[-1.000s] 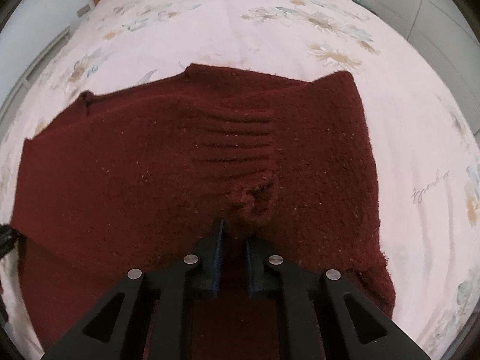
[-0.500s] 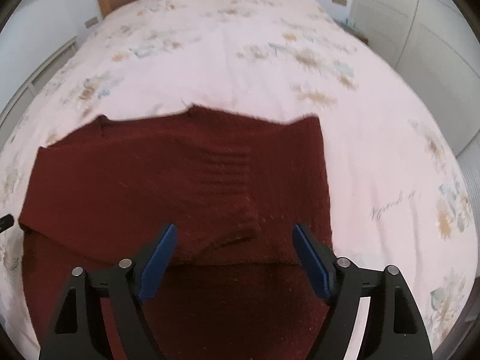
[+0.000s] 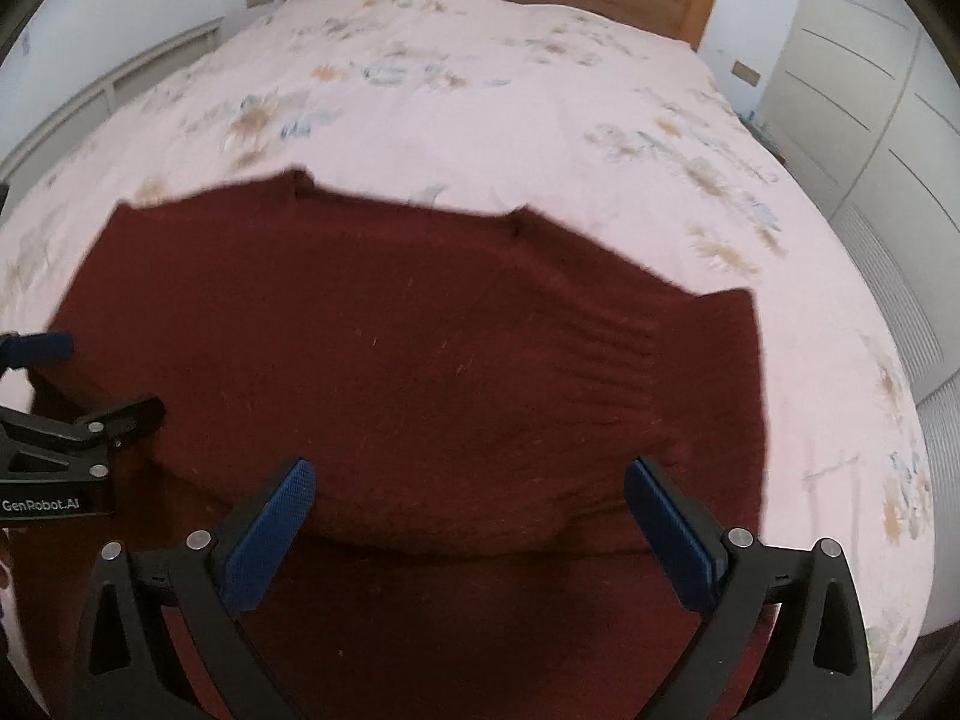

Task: Fold small clothes
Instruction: 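Open both grippers and move them to the sweater hem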

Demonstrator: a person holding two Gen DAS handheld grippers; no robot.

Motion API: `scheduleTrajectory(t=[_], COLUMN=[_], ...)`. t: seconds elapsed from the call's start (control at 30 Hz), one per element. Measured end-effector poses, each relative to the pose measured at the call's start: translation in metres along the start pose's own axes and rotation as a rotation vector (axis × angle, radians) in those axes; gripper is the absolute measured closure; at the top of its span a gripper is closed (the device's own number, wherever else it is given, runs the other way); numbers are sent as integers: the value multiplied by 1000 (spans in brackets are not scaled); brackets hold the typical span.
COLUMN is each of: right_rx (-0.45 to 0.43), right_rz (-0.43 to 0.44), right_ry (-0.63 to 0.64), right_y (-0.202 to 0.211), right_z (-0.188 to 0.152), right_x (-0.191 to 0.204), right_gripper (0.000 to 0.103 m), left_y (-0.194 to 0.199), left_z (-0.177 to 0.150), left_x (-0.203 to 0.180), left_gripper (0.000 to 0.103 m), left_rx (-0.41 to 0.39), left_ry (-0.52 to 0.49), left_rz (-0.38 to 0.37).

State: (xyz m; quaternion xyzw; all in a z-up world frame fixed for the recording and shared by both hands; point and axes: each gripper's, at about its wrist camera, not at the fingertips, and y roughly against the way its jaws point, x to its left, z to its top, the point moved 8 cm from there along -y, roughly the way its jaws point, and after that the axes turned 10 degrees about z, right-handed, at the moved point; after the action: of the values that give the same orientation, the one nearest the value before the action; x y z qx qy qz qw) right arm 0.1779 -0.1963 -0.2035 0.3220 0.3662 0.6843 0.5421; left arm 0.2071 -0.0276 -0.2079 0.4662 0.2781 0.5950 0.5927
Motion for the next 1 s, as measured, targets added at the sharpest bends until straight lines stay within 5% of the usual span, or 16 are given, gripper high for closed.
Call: scheduleTrajectory(t=[0.43,0.6,0.73,1.0], right_rx=[8,14,-3,-74], right_rz=[-4,25,51,39], right_ry=[-175,-180,-160,-179], right_y=[-12,-6,19,94], right_z=[-35,-37,-34,-51], right_x=[-86,-88,-82,-95], right_gripper=[0,0,0,0], left_y=[-28,-30,-10,62], left_z=[-16,-18,-14,-37], left_x=[44,45,51,62], left_gripper=[1,1,1,1], left_rx=[2,20,48,-30], left_ry=[60,53,75,48], left_rz=[-112,-133,-115,-108])
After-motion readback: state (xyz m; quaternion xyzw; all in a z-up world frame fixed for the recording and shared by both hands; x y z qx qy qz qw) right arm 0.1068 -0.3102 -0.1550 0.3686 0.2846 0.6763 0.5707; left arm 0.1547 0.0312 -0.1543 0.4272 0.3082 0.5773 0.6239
